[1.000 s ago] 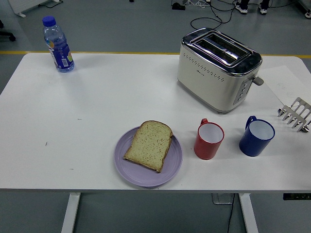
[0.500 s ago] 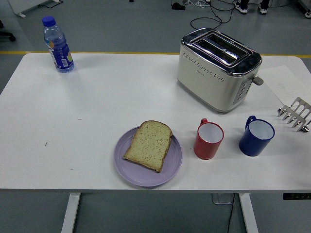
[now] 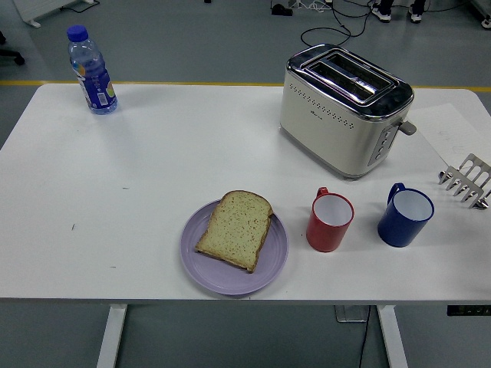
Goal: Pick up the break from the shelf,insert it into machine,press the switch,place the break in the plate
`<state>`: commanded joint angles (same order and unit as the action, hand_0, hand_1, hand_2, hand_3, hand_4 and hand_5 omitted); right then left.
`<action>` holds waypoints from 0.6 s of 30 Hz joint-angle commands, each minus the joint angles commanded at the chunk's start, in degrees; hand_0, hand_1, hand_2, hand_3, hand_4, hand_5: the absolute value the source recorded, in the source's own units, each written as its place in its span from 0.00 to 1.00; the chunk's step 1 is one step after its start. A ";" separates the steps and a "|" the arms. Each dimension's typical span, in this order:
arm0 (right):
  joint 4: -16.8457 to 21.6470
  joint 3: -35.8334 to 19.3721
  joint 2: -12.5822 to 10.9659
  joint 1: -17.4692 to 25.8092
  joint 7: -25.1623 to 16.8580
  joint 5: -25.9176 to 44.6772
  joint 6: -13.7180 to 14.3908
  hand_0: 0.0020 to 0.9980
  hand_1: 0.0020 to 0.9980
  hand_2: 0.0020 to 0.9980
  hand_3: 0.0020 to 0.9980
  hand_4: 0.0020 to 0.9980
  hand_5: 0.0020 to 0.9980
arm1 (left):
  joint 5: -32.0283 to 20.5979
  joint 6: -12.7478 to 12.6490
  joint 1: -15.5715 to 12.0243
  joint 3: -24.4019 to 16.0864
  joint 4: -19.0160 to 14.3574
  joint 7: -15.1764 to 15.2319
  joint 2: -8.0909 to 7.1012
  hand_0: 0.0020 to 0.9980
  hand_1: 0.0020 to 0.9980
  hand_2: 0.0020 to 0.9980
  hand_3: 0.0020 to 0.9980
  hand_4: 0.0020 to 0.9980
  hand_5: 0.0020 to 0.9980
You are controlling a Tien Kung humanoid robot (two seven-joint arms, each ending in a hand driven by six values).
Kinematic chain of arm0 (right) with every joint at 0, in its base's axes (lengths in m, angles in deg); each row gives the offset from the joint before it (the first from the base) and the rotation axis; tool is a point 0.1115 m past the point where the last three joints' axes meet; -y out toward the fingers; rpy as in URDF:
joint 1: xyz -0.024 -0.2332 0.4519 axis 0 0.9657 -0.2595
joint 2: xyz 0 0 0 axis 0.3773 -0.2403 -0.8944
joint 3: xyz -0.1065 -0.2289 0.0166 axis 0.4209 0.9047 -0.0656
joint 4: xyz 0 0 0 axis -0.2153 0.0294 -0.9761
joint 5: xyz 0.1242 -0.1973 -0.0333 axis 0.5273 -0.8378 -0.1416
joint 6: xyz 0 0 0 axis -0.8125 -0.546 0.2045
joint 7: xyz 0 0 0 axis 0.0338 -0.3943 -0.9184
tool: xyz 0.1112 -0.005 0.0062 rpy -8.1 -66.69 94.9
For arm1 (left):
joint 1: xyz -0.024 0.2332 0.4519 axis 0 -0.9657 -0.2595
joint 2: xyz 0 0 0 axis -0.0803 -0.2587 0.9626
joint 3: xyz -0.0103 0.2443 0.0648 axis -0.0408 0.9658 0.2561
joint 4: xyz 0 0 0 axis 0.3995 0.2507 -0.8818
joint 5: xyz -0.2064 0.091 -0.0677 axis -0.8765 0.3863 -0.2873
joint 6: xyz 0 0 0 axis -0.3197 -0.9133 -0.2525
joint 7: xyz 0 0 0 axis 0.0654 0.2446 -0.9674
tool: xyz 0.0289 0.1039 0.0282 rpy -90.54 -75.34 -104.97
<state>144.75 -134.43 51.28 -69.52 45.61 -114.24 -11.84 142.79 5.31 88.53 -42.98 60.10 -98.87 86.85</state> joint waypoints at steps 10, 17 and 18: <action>-0.17 0.03 0.10 -0.14 -0.45 1.31 1.17 0.65 0.62 0.65 0.60 0.41 0.26 | 0.01 -0.02 0.24 -0.17 0.00 -0.01 0.03 0.63 0.52 0.51 0.51 0.28 0.87; -0.16 0.10 0.08 -0.14 -0.50 1.42 1.23 0.65 0.61 0.65 0.60 0.41 0.26 | -0.06 -0.02 0.26 -0.10 0.00 0.04 0.05 0.63 0.52 0.51 0.51 0.28 0.87; -0.18 0.12 0.09 -0.13 -0.51 1.43 1.24 0.65 0.61 0.65 0.59 0.41 0.26 | -0.12 -0.01 0.26 -0.06 0.00 0.05 0.04 0.63 0.52 0.51 0.51 0.28 0.87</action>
<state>144.57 -134.31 51.38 -69.65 45.11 -112.81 -10.59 142.68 5.29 88.79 -43.04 60.10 -98.82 86.90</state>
